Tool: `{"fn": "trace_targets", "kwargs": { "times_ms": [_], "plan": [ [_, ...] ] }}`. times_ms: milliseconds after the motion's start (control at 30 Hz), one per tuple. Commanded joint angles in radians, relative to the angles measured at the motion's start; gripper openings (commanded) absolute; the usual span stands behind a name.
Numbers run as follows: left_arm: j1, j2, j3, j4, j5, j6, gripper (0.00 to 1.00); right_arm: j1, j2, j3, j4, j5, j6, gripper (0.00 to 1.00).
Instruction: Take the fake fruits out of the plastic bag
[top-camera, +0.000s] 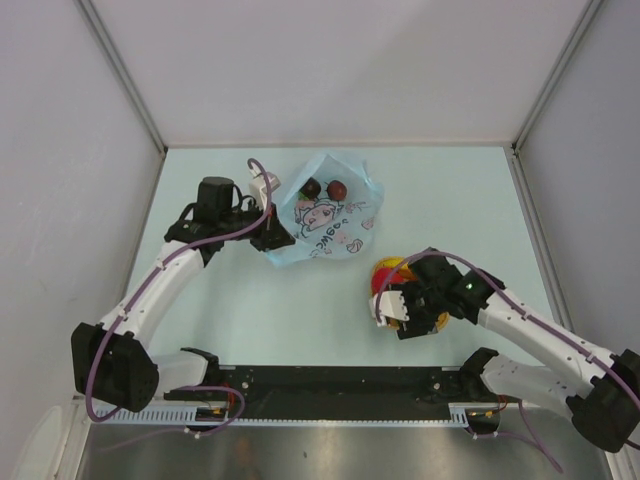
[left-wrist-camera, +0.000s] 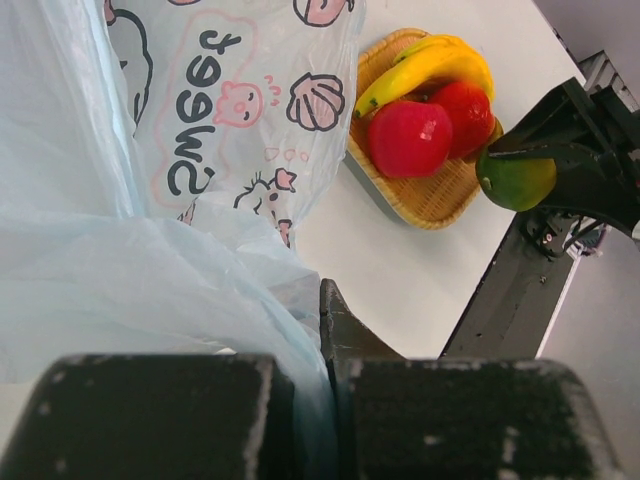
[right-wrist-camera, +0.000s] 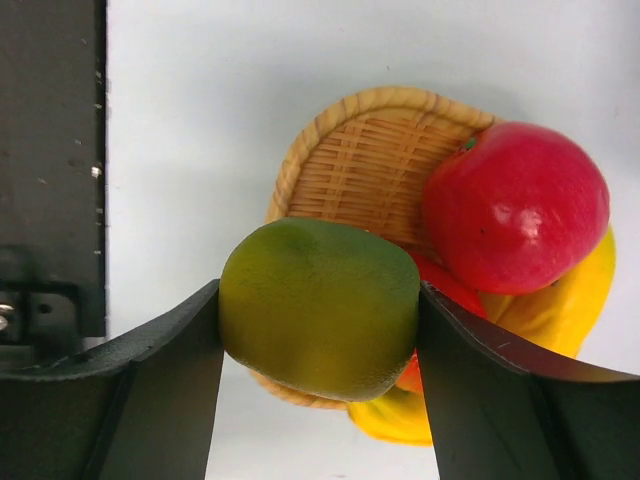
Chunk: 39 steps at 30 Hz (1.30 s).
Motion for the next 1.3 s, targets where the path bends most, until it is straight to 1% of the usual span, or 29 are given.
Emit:
{"fn": "trace_targets", "kwargs": {
  "times_ms": [0,67,233,400,433,500,533,667,733,800,833,867,900,933,967,1000,1033,1067,1100,1133,1167,1200,1267],
  "plan": [
    [0.006,-0.014,0.013,0.018,0.008,-0.005,0.0,0.049,-0.076,-0.079,0.094,0.067,-0.106,0.69],
    [0.006,-0.014,0.011,0.018,0.008,-0.005,0.0,0.06,-0.09,-0.12,0.106,0.093,-0.122,0.72],
    [0.006,-0.014,0.005,0.019,0.01,-0.007,0.0,0.066,-0.104,-0.157,0.175,0.144,-0.119,0.78],
    [0.006,-0.003,0.002,0.032,0.017,-0.015,0.0,0.066,-0.118,-0.166,0.171,0.17,-0.14,0.83],
    [0.006,-0.003,0.004,0.032,0.016,-0.016,0.0,0.065,-0.125,-0.166,0.169,0.172,-0.14,0.87],
    [0.006,0.003,0.005,0.035,0.019,-0.016,0.0,0.066,-0.162,-0.166,0.159,0.167,-0.139,0.91],
    [0.006,0.003,0.005,0.035,0.019,-0.016,0.0,0.066,-0.176,-0.166,0.154,0.16,-0.14,0.99],
    [0.006,0.004,0.005,0.032,0.024,-0.016,0.0,0.068,-0.256,-0.157,0.12,0.15,-0.125,1.0],
    [0.006,0.006,0.004,0.032,0.024,-0.016,0.0,0.069,-0.303,-0.131,0.119,0.12,-0.1,1.0],
    [0.006,0.007,-0.002,0.03,0.025,-0.016,0.01,0.068,-0.323,-0.098,0.158,0.088,-0.03,1.0],
    [0.006,0.003,-0.004,0.025,0.025,-0.016,0.0,0.068,-0.329,-0.084,0.195,0.083,0.011,1.0],
    [0.006,0.0,-0.007,0.025,0.027,-0.015,0.0,0.068,-0.32,-0.07,0.305,0.08,0.12,1.0],
    [0.006,-0.005,-0.009,0.022,0.028,-0.015,0.0,0.068,-0.302,-0.056,0.366,0.087,0.172,1.0],
    [0.006,-0.014,-0.013,0.019,0.031,-0.015,0.01,0.068,-0.276,-0.003,0.422,0.089,0.237,0.99],
    [0.006,-0.02,-0.019,0.016,0.039,-0.015,0.0,0.068,-0.183,0.03,0.51,0.087,0.331,0.97],
    [0.006,-0.026,-0.021,0.012,0.047,-0.013,0.0,0.068,-0.132,0.072,0.545,0.08,0.379,0.9],
    [0.006,-0.032,-0.022,0.001,0.056,-0.013,0.0,0.068,-0.071,0.144,0.572,0.072,0.418,0.88],
    [0.006,-0.046,-0.025,-0.007,0.066,-0.01,0.0,0.062,0.032,0.184,0.609,0.058,0.447,0.84],
    [0.006,-0.054,-0.025,-0.02,0.067,-0.004,0.0,0.057,0.093,0.214,0.623,0.016,0.487,0.76],
    [0.006,-0.06,-0.025,-0.052,0.067,0.005,0.0,0.057,0.14,0.238,0.637,-0.001,0.499,0.73],
    [0.006,-0.078,-0.024,-0.076,0.062,0.049,0.0,0.057,0.18,0.273,0.68,-0.009,0.513,0.7],
    [0.007,-0.088,-0.022,-0.097,0.05,0.073,0.0,0.061,0.263,0.281,0.71,-0.012,0.545,0.65],
    [0.009,-0.114,-0.024,-0.162,0.039,0.134,0.0,0.065,0.348,0.32,0.798,0.006,0.597,0.63]
  ]
}}
